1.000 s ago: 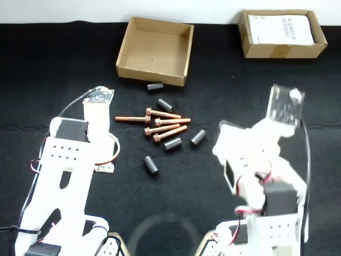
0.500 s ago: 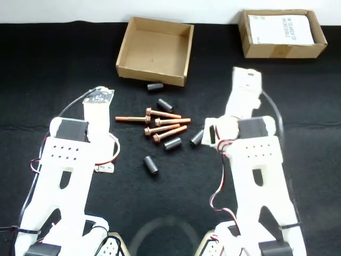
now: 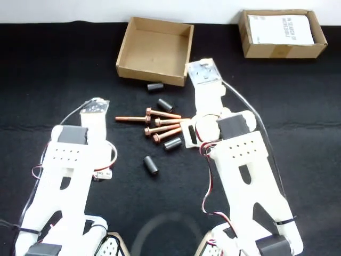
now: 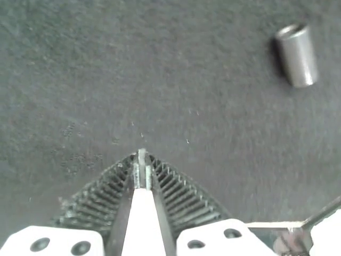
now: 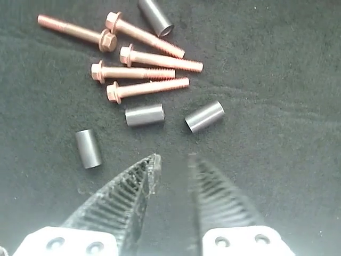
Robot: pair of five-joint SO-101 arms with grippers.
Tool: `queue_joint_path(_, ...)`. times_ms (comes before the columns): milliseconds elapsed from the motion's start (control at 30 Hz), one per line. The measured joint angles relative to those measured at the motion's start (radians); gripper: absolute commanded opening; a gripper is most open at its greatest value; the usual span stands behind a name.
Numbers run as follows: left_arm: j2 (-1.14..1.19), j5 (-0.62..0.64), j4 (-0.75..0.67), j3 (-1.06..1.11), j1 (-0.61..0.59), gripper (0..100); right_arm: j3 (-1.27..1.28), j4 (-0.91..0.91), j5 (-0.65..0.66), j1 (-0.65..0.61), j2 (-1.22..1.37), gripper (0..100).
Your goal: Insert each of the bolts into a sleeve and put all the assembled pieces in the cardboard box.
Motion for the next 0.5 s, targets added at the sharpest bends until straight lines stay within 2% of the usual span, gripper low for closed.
queue_joint_path(133,0.0,0.0,-0.121,0.081,0.0,1,0.04,-0.057,-0.074,0.018,0.0,15.1)
queue_joint_path(267,0.0,0.0,-0.215,0.144,0.0,2,0.147,-0.19,-0.138,0.028,0.028,15.1)
queue_joint_path(500,0.0,0.0,-0.275,0.155,-0.002,2,0.155,-0.299,-0.269,0.035,0.322,15.1)
